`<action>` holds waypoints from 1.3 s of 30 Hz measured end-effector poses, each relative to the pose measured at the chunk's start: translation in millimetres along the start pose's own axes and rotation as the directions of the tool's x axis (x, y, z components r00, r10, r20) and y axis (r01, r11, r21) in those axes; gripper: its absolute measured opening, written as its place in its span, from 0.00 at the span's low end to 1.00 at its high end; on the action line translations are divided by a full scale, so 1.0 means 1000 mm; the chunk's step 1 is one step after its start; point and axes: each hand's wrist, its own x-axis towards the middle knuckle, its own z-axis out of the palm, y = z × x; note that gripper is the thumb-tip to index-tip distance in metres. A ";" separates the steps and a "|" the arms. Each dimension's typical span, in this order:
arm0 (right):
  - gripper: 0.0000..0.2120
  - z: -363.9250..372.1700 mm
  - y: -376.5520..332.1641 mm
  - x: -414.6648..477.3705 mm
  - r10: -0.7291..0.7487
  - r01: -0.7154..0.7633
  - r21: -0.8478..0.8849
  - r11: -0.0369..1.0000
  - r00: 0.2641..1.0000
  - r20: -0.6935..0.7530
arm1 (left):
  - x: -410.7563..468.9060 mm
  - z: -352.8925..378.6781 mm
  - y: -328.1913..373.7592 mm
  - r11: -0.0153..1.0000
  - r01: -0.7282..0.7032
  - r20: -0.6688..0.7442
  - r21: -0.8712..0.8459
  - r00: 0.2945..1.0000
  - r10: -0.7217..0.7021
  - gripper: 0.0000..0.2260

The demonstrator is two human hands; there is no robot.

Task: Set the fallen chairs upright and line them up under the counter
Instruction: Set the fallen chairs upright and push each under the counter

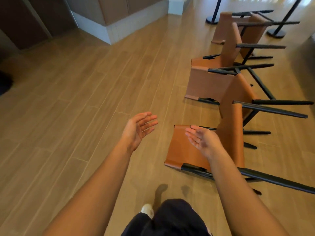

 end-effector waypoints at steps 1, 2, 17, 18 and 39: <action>0.12 0.010 -0.004 0.008 -0.004 0.004 0.019 1.000 1.000 -0.013 | 0.014 -0.001 0.013 0.999 0.012 0.027 0.034 1.000 -0.013 0.10; 0.12 0.020 -0.008 0.017 -0.005 0.006 0.031 0.999 1.000 -0.028 | 0.029 -0.002 0.027 0.998 0.016 0.058 0.068 0.998 -0.020 0.09; 0.10 0.087 -0.123 0.177 -0.007 0.063 0.300 0.952 0.983 -0.183 | 0.258 0.050 0.134 0.976 0.183 0.254 0.120 0.944 -0.208 0.10; 0.11 0.090 -0.132 0.184 -0.013 0.074 0.315 0.946 0.982 -0.190 | 0.272 0.055 0.139 0.973 0.189 0.257 0.132 0.941 -0.218 0.10; 0.11 0.141 -0.174 0.242 0.143 0.443 0.669 0.596 0.762 -0.632 | 0.482 0.149 0.177 0.710 0.124 0.540 0.694 0.563 -0.626 0.12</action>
